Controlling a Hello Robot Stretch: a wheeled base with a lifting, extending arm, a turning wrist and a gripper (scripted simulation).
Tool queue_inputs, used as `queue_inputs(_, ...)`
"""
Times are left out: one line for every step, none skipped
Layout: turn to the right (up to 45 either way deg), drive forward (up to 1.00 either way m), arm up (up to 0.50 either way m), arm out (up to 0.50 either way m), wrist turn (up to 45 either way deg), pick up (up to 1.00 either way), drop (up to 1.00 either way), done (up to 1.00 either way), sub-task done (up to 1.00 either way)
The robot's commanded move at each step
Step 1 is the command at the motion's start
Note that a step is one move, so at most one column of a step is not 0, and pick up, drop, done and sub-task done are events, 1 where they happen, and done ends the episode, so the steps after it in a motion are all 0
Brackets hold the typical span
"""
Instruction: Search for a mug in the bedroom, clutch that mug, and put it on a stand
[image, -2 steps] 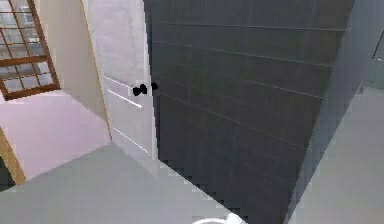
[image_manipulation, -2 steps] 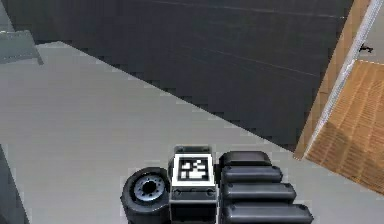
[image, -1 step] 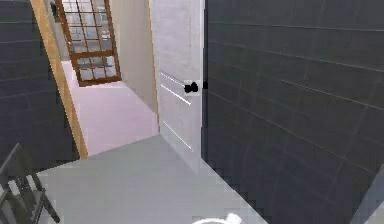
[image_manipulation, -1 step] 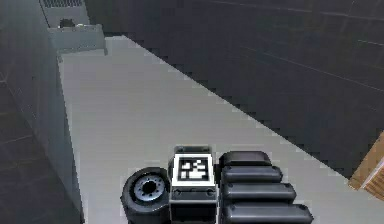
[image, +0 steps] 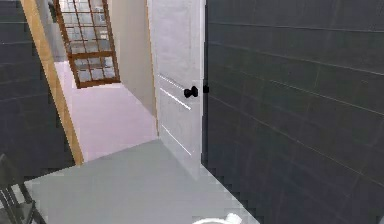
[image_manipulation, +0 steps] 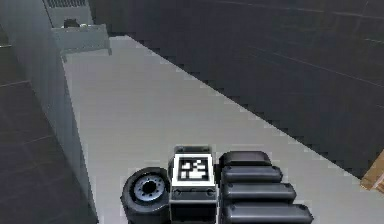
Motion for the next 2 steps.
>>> queue_inputs(-21.0, 0.0, 0.0, 0.0, 0.0, 0.0, 0.0, 0.0, 0.0)
queue_inputs(0.0, 1.0, 0.0, 0.0, 0.0, 0.0, 0.0, 0.0, 0.0)
